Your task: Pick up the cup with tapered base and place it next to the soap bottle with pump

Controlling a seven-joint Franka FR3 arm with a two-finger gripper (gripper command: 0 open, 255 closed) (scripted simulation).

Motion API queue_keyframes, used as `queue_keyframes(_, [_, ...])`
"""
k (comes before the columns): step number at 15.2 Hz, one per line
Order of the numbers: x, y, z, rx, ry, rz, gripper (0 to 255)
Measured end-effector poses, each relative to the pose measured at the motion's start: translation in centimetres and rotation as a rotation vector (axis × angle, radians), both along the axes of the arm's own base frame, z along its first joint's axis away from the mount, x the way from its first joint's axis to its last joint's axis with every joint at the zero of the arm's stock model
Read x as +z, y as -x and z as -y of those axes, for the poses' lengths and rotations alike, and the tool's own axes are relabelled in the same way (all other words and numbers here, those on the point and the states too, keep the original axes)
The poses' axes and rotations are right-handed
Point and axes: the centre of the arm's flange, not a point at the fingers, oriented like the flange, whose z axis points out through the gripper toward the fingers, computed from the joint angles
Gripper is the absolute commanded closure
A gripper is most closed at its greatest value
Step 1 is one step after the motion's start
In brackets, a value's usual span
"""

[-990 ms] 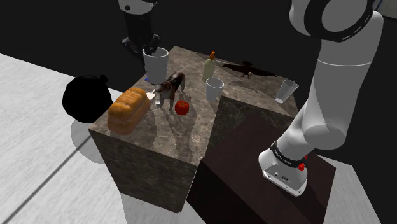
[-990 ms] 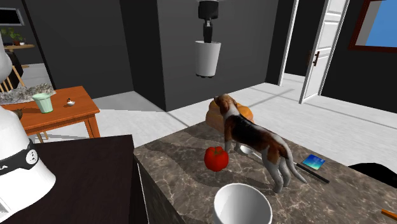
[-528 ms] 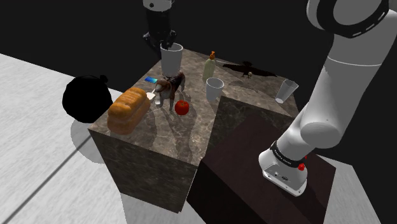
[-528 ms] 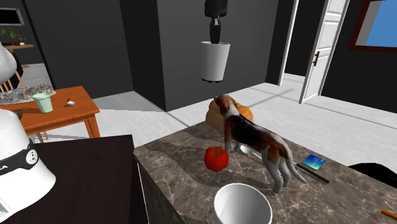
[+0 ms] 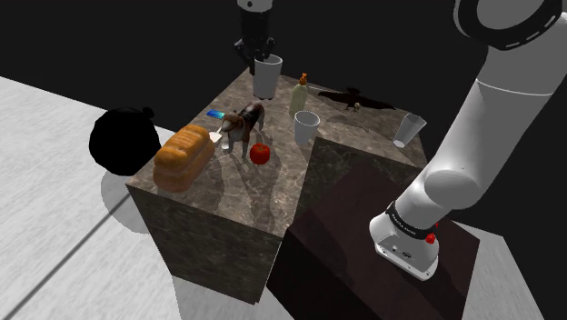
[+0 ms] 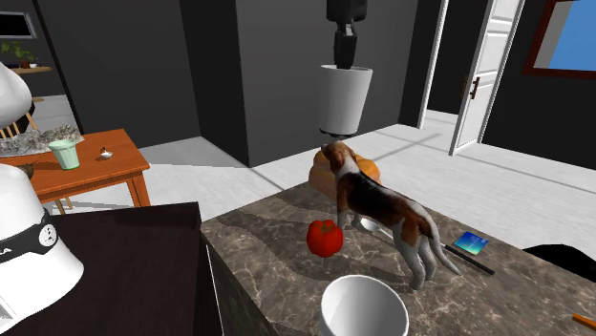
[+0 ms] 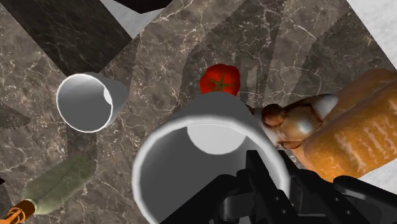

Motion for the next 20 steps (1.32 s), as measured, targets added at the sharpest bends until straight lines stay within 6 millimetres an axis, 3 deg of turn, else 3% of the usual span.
queue_keyframes(20, [-0.2, -2.9, 26.1, 0.000, -0.001, 0.000, 255])
